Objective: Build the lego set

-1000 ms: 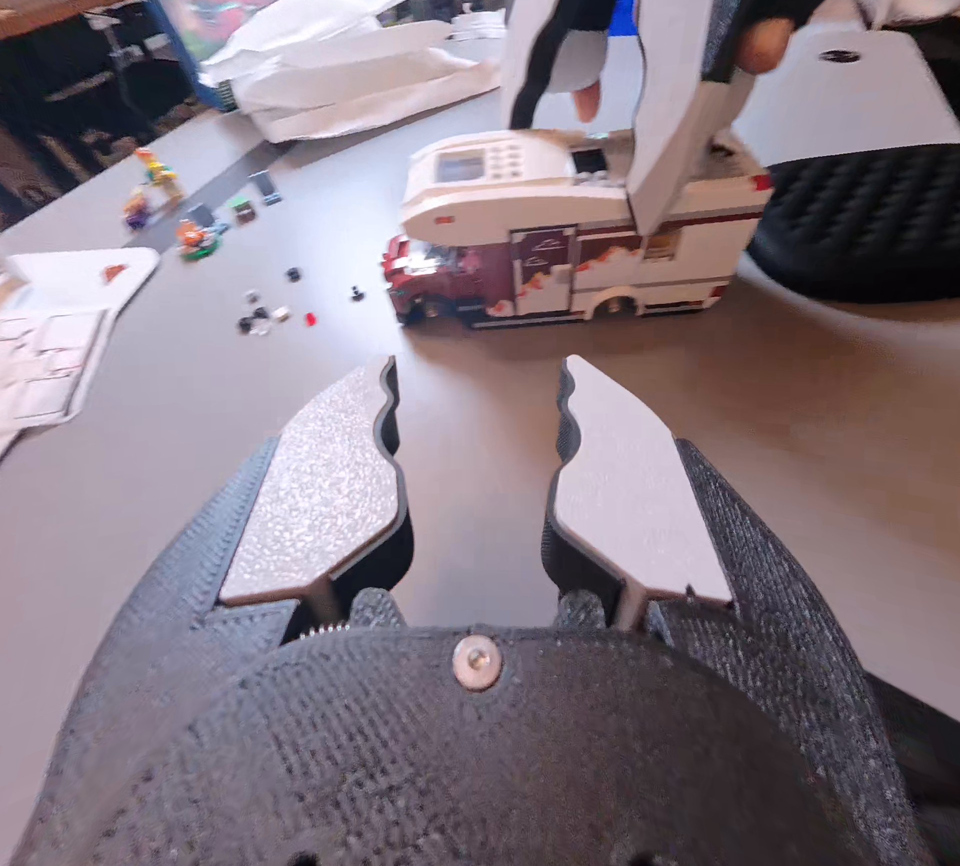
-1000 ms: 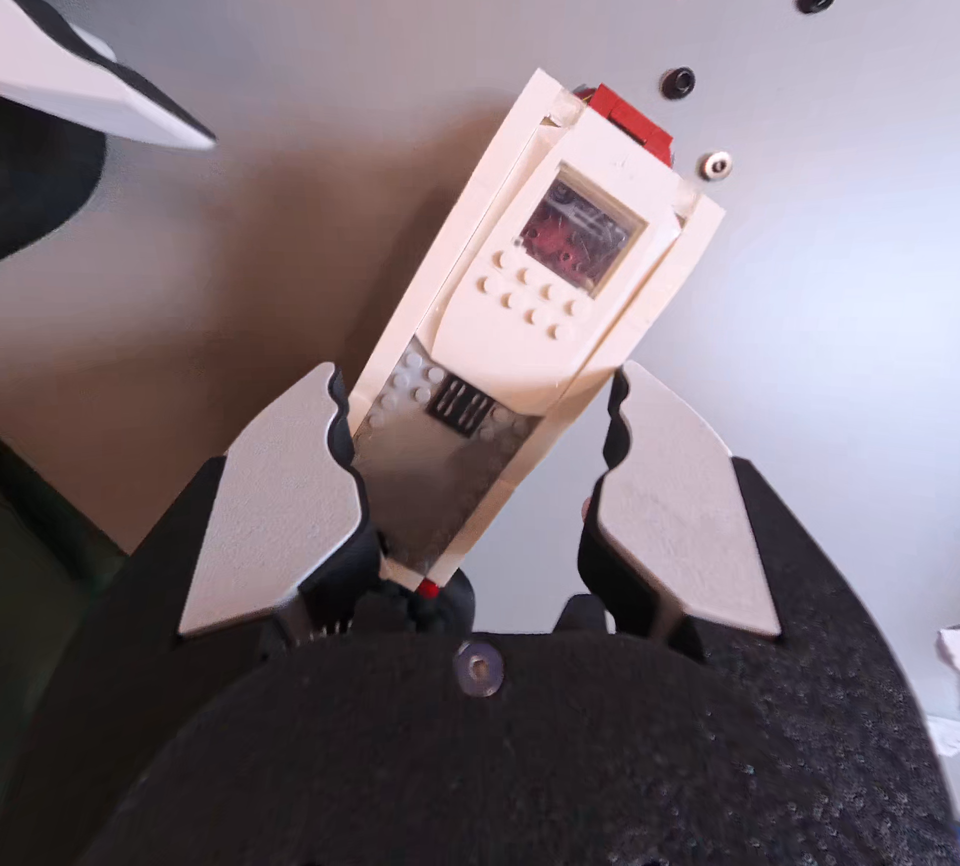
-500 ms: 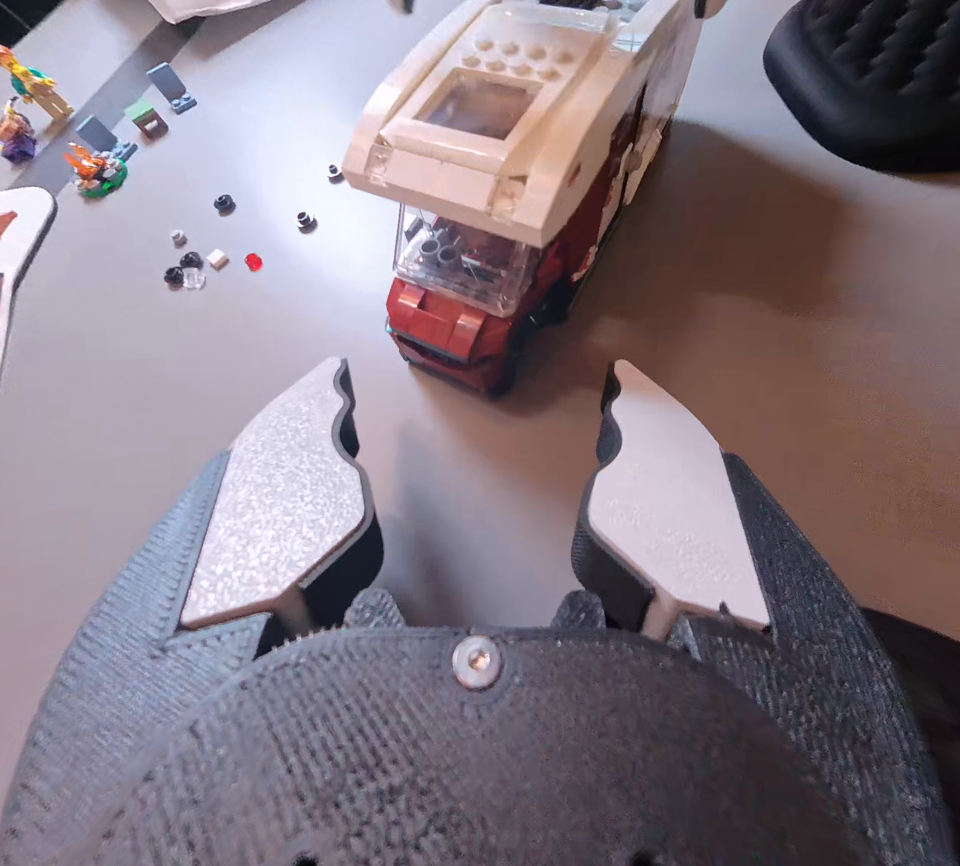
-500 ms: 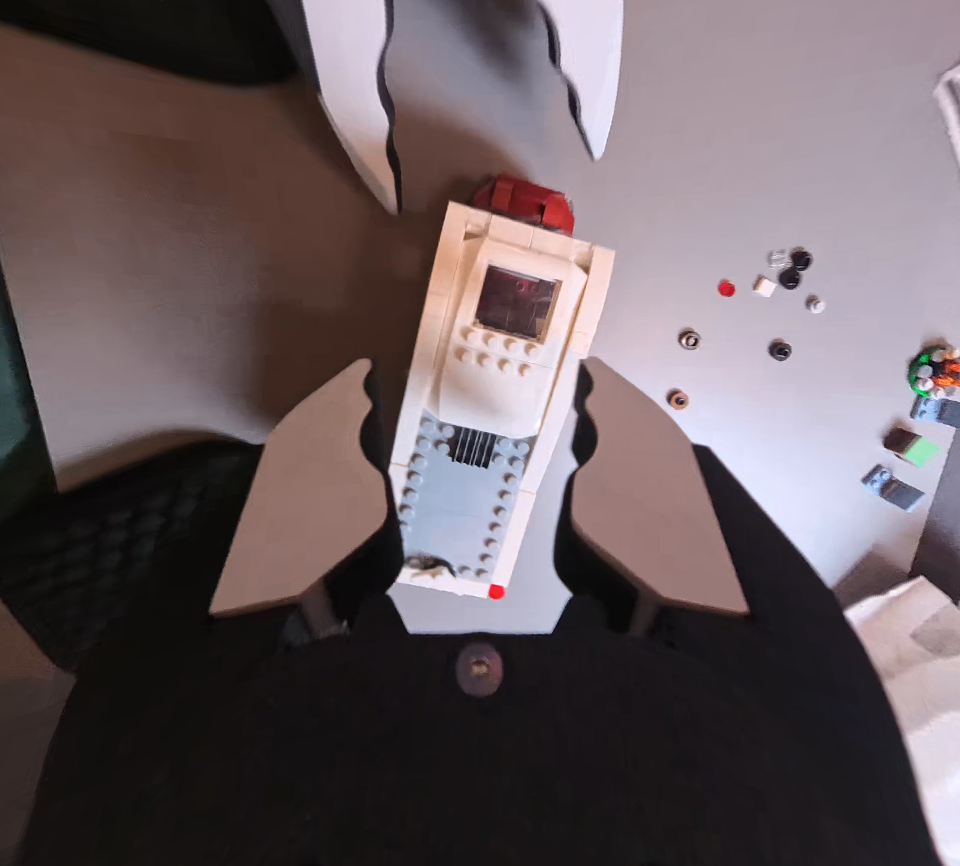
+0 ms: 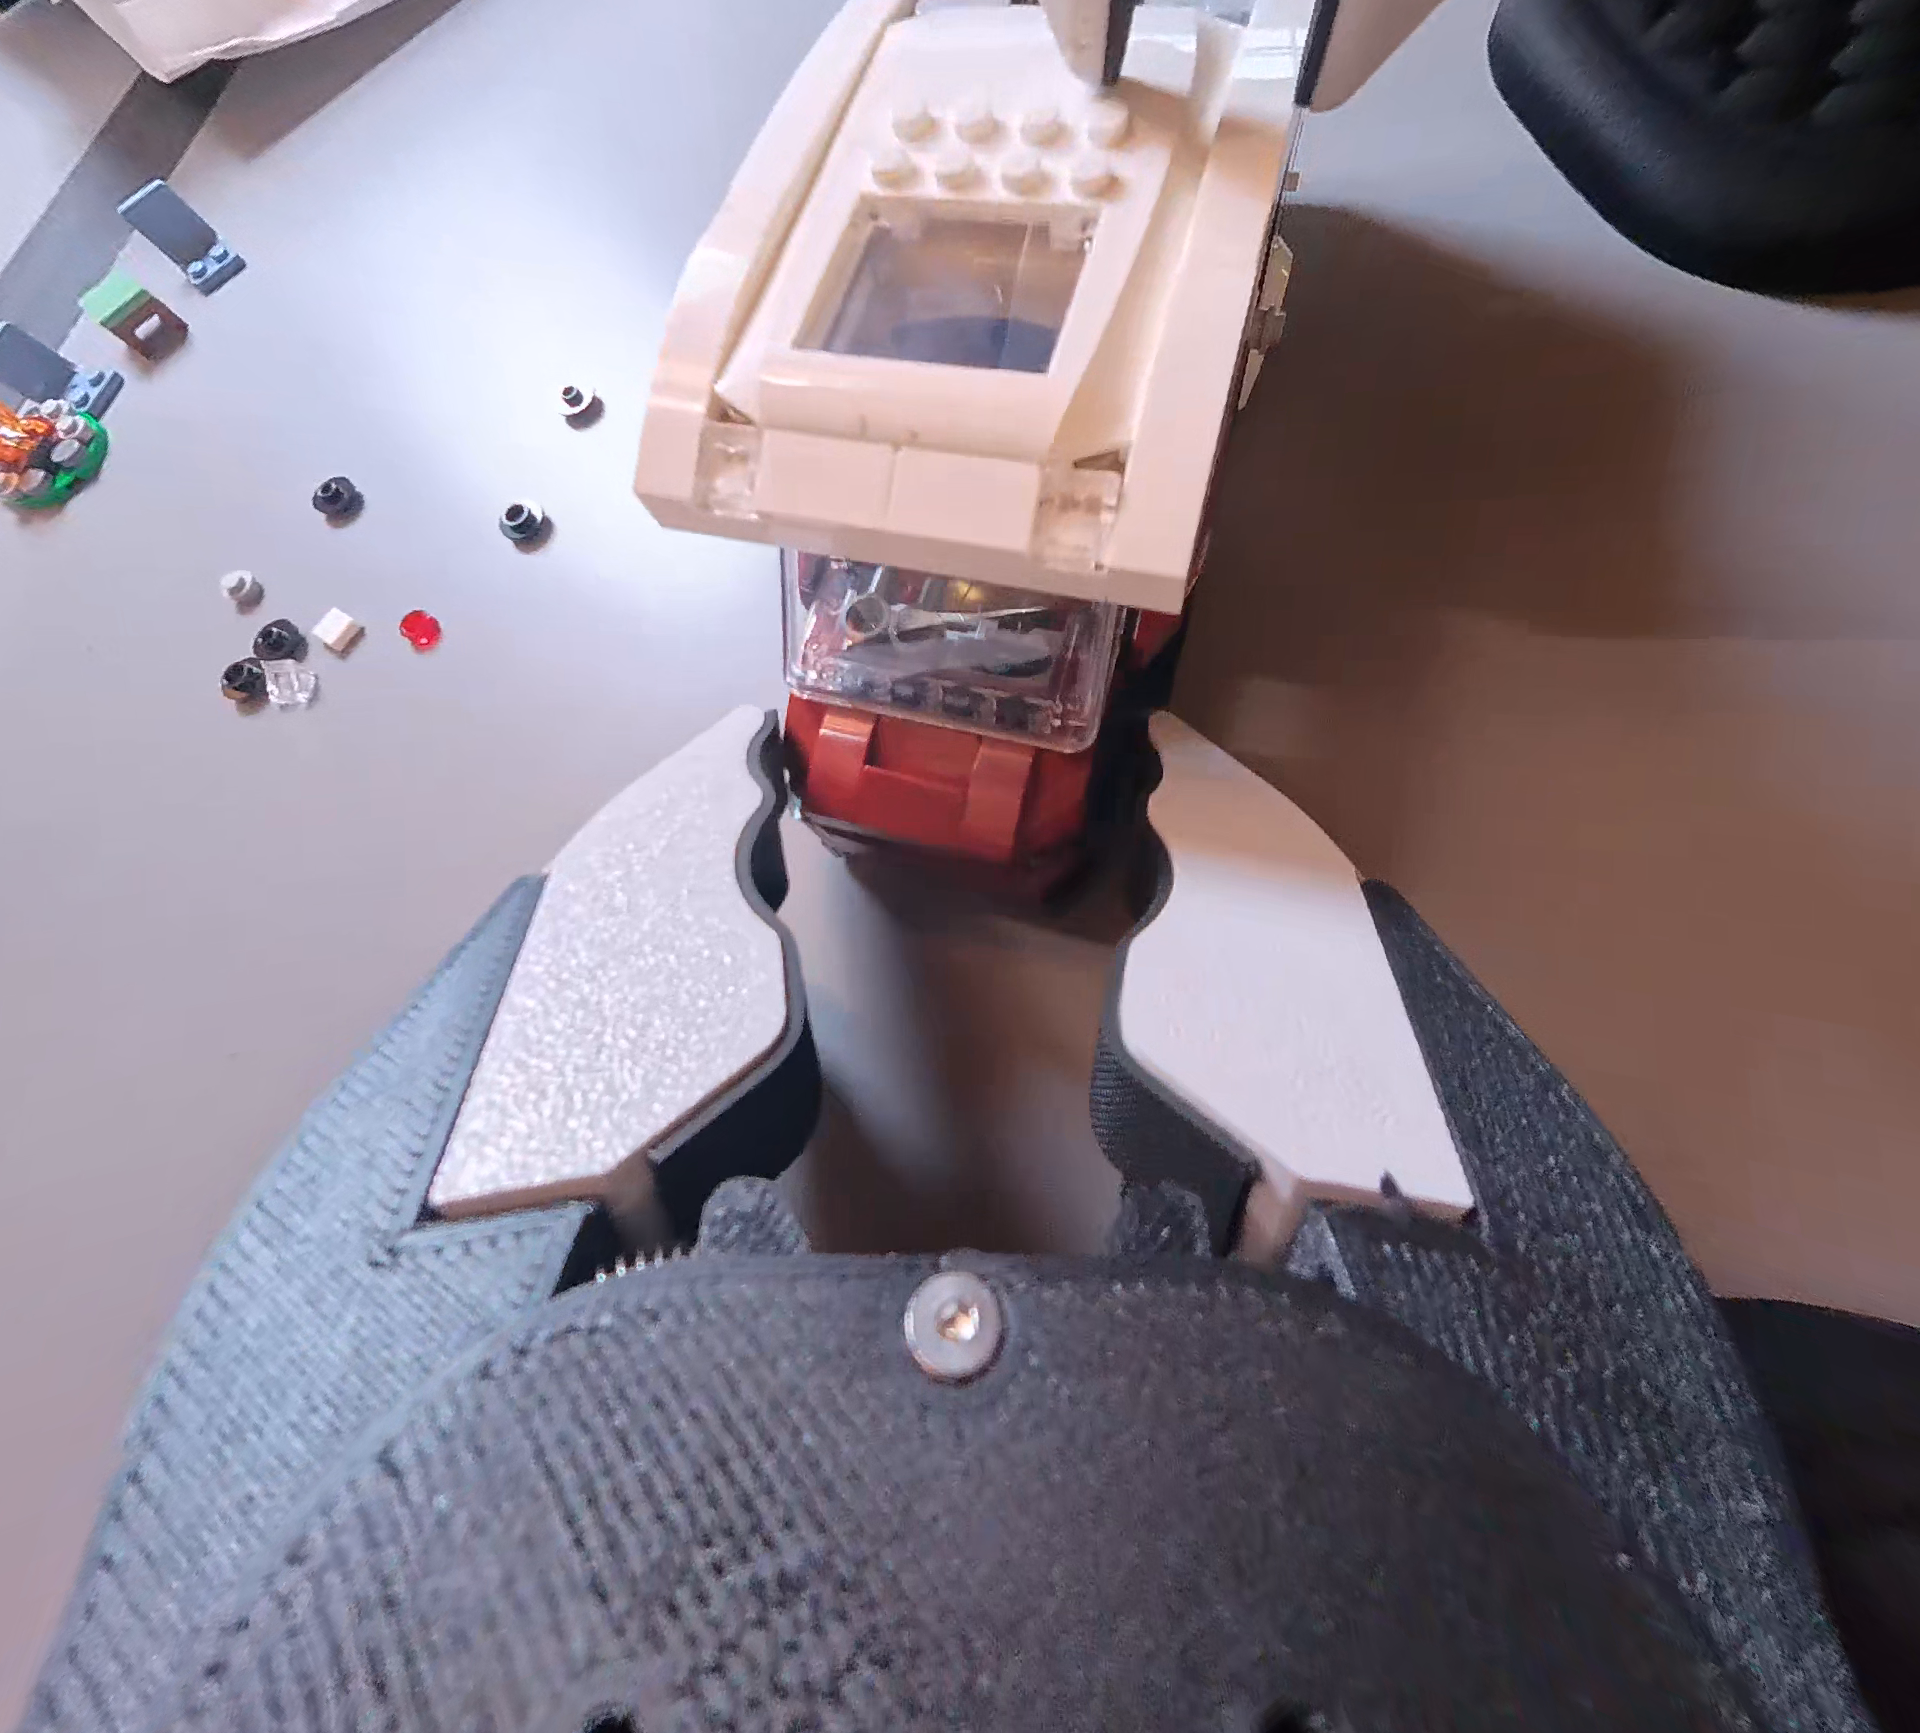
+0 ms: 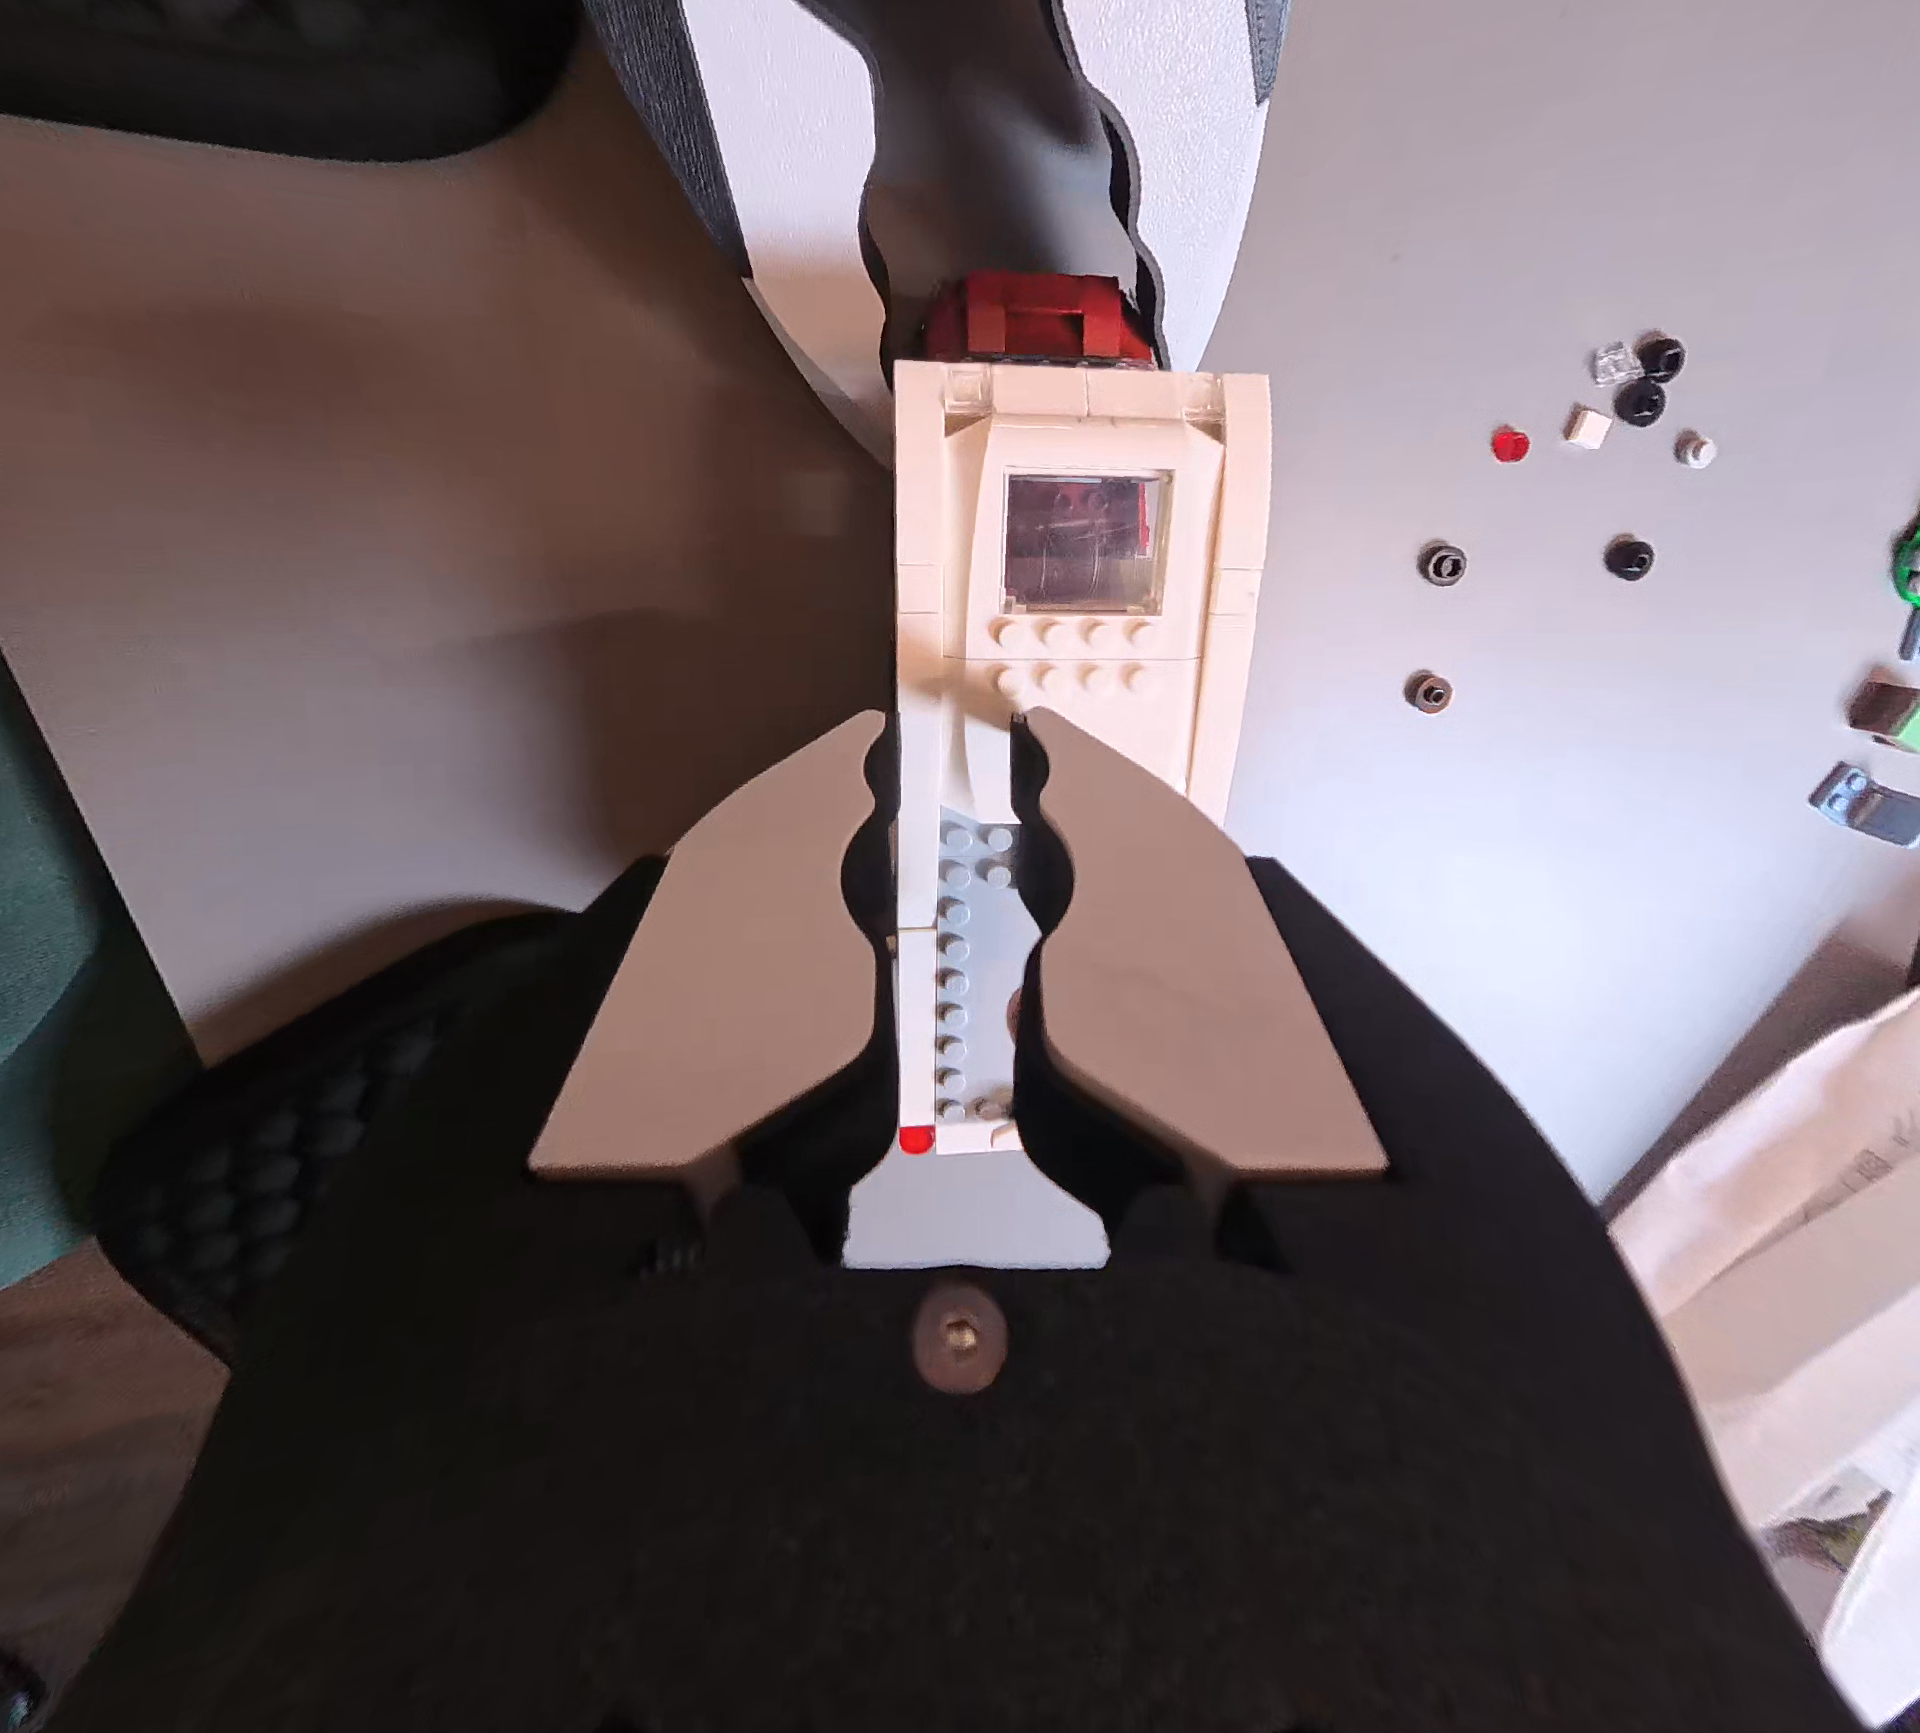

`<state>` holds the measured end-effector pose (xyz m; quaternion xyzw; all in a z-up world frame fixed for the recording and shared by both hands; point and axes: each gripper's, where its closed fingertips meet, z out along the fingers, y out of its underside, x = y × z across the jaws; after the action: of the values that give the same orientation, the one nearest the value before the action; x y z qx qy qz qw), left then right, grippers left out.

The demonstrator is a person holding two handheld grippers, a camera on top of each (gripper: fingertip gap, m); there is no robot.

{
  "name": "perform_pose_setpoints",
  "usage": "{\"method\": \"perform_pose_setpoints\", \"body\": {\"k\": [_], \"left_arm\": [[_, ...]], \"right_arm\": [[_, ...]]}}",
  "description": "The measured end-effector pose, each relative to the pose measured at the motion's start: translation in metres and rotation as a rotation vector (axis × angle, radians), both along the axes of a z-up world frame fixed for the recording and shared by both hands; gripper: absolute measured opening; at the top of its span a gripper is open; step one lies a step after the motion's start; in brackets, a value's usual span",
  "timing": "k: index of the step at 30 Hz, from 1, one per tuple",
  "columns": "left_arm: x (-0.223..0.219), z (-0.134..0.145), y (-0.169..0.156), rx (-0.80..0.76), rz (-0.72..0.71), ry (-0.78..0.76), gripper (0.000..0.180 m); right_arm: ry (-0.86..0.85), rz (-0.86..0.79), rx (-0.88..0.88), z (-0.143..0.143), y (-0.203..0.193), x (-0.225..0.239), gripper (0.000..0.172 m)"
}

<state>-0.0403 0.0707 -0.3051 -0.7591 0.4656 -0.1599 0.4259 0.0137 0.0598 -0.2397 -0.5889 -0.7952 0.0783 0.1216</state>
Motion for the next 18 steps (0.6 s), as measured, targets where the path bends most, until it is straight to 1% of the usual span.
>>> {"method": "perform_pose_setpoints", "body": {"k": [1, 9, 13, 14, 15, 16, 18], "left_arm": [[0.0001, 0.0, 0.0, 0.0, 0.001, 0.0, 0.064], [0.0003, -0.0001, 0.0, -0.004, 0.024, -0.001, 0.064], [-0.0008, 0.0001, -0.0004, 0.0, 0.027, 0.0, 0.064], [-0.0015, 0.0001, -0.001, 0.001, 0.028, 0.0, 0.064], [-0.0021, 0.0002, -0.0018, 0.001, 0.027, 0.0, 0.064], [-0.0028, 0.0002, -0.0025, 0.002, 0.028, 0.0, 0.064], [-0.0036, 0.0003, -0.0033, 0.002, 0.031, 0.0, 0.064]], "right_arm": [[-0.006, 0.005, 0.004, -0.0001, -0.0002, 0.0, 0.019], [-0.05, 0.044, 0.049, -0.0005, -0.0018, -0.0005, 0.016], [0.025, 0.027, 0.033, 0.0001, -0.0019, -0.0015, 0.016], [0.058, 0.007, 0.026, 0.0009, -0.0009, -0.0019, 0.02], [0.084, 0.001, 0.003, 0.0019, -0.003, -0.0008, 0.031], [0.106, -0.005, -0.018, 0.0033, -0.0054, 0.0015, 0.036], [0.148, -0.007, 0.008, 0.0068, -0.003, 0.0068, 0.045]]}}
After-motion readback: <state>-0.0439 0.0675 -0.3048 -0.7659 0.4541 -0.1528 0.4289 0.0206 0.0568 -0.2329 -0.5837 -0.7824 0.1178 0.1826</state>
